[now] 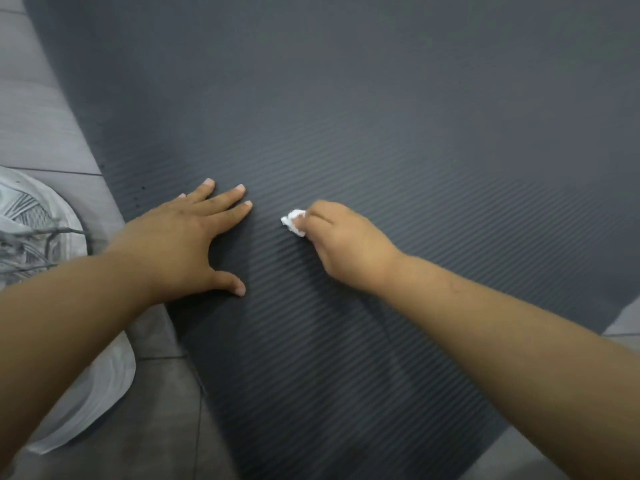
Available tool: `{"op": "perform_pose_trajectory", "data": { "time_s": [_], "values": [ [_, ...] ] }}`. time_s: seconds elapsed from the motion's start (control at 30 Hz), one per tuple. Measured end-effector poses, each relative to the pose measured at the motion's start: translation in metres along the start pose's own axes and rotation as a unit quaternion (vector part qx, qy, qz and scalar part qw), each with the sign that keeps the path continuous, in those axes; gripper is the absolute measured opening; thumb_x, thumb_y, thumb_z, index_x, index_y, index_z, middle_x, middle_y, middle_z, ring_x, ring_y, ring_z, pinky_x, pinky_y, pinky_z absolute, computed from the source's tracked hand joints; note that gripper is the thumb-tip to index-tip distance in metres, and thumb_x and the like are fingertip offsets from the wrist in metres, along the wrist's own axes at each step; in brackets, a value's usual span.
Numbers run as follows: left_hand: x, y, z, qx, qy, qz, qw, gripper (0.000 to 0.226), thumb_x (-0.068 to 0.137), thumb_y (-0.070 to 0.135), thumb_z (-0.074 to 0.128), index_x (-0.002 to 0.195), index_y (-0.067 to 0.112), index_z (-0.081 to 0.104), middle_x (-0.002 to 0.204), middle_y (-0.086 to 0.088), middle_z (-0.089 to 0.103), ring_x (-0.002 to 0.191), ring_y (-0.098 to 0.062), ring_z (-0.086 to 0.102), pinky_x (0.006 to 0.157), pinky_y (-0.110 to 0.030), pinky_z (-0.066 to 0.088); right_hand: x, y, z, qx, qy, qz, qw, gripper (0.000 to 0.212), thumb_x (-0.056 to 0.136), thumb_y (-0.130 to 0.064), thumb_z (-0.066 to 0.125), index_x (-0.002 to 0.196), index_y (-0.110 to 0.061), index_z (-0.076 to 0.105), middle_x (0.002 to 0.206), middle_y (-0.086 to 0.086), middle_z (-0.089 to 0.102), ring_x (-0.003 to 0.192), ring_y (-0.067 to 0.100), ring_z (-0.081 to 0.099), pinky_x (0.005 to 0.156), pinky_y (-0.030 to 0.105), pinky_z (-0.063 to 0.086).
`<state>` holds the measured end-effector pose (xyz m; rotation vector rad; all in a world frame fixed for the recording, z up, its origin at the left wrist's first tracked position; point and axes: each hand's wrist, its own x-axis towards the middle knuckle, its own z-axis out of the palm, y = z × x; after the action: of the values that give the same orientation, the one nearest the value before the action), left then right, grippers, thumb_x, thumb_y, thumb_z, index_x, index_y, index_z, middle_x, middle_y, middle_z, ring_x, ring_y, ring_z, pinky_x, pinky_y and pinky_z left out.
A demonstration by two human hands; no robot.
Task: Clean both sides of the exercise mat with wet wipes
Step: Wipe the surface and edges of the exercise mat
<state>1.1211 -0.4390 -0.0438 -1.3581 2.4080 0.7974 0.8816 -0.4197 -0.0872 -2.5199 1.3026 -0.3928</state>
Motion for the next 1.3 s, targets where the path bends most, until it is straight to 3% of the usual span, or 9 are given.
{"op": "perform_pose_trajectory", "data": {
  "time_s": [0.1, 0.23, 0.33, 0.57, 0.67, 0.8, 0.97, 1.1, 1.3],
  "values": [
    [0.003, -0.011, -0.012, -0.012, 0.065, -0.054, 0.996, 0.123, 0.046, 0.076, 0.058, 0.15, 0.025, 0.015, 0.157, 0.011, 0.006, 0.145, -0.015, 0.001, 0.119, -0.033, 0.008, 0.006, 0.055, -0.031, -0.097, 0.054, 0.15, 0.982, 0.03, 0.088, -0.01, 0.044, 0.105, -0.002, 0.067, 0.093, 0.023, 0.062, 0.088, 0.036, 0.06, 0.08, 0.034, 0.041],
    [0.009, -0.018, -0.012, -0.051, 0.074, -0.11, 0.99, 0.131, 0.036, 0.075, 0.053, 0.15, 0.019, 0.02, 0.157, 0.011, 0.01, 0.145, -0.023, 0.001, 0.119, -0.033, 0.005, 0.014, 0.11, -0.06, -0.107, 0.099, 0.483, 0.864, 0.023, 0.093, -0.011, 0.045, 0.092, 0.002, 0.063, 0.111, 0.025, 0.058, 0.101, 0.036, 0.057, 0.078, 0.033, 0.039],
    [0.012, -0.018, -0.009, -0.048, 0.073, -0.115, 0.99, 0.126, 0.045, 0.072, 0.065, 0.15, 0.02, 0.017, 0.157, 0.013, 0.007, 0.145, -0.022, -0.002, 0.118, -0.032, 0.003, 0.043, 0.08, -0.035, -0.071, 0.126, 0.45, 0.881, 0.021, 0.083, 0.0, 0.045, 0.069, -0.014, 0.053, 0.107, 0.021, 0.057, 0.096, 0.033, 0.056, 0.07, 0.03, 0.03],
    [0.013, -0.018, -0.011, -0.05, 0.057, -0.127, 0.989, 0.119, 0.055, 0.062, 0.075, 0.15, 0.024, 0.014, 0.157, 0.016, 0.003, 0.145, -0.019, -0.006, 0.119, -0.04, 0.012, 0.042, -0.008, 0.01, 0.02, 0.017, 0.017, 1.0, 0.019, 0.078, 0.002, 0.06, 0.094, -0.003, 0.068, 0.08, 0.017, 0.061, 0.073, 0.033, 0.062, 0.064, 0.031, 0.049],
    [0.015, -0.019, -0.013, -0.045, 0.041, -0.127, 0.99, 0.119, 0.056, 0.06, 0.077, 0.15, 0.022, 0.016, 0.157, 0.014, 0.003, 0.145, -0.021, -0.005, 0.118, -0.041, 0.014, 0.037, 0.031, -0.022, -0.053, 0.059, 0.146, 0.986, 0.028, 0.084, -0.012, 0.048, 0.101, -0.002, 0.069, 0.089, 0.022, 0.062, 0.084, 0.036, 0.063, 0.075, 0.031, 0.043],
    [0.018, -0.022, -0.018, -0.027, 0.012, -0.126, 0.992, 0.115, 0.06, 0.058, 0.077, 0.15, 0.025, 0.015, 0.157, 0.015, 0.002, 0.145, -0.021, -0.006, 0.116, -0.043, 0.02, 0.017, 0.065, -0.047, -0.062, 0.11, 0.442, 0.888, 0.029, 0.096, -0.014, 0.045, 0.115, -0.002, 0.063, 0.12, 0.021, 0.053, 0.112, 0.034, 0.051, 0.092, 0.027, 0.032],
    [0.021, -0.033, -0.03, 0.027, -0.032, -0.085, 0.995, 0.105, 0.068, 0.046, 0.078, 0.15, 0.026, 0.016, 0.157, 0.015, 0.0, 0.146, -0.02, 0.0, 0.115, -0.04, 0.023, 0.036, -0.035, 0.017, 0.013, 0.109, 0.251, 0.962, 0.019, 0.084, -0.004, 0.059, 0.101, -0.001, 0.069, 0.094, 0.02, 0.065, 0.089, 0.033, 0.063, 0.081, 0.027, 0.038],
    [0.024, -0.046, -0.044, 0.13, -0.087, -0.026, 0.987, 0.102, 0.073, 0.043, 0.076, 0.15, 0.029, 0.011, 0.157, 0.013, -0.007, 0.145, -0.024, 0.008, 0.115, -0.035, 0.021, 0.033, -0.091, 0.027, 0.059, -0.03, 0.036, 0.997, 0.021, 0.068, 0.005, 0.07, 0.089, -0.001, 0.068, 0.079, 0.016, 0.06, 0.069, 0.033, 0.06, 0.058, 0.031, 0.047],
    [0.014, -0.065, -0.038, 0.148, -0.053, 0.01, 0.988, 0.098, 0.074, 0.055, 0.069, 0.15, 0.031, 0.012, 0.158, 0.011, -0.002, 0.145, -0.028, 0.002, 0.118, -0.038, 0.013, 0.025, -0.007, -0.011, -0.056, 0.125, 0.36, 0.923, 0.027, 0.093, -0.007, 0.046, 0.112, 0.0, 0.064, 0.106, 0.023, 0.057, 0.1, 0.039, 0.056, 0.088, 0.035, 0.041]
  ]
}}
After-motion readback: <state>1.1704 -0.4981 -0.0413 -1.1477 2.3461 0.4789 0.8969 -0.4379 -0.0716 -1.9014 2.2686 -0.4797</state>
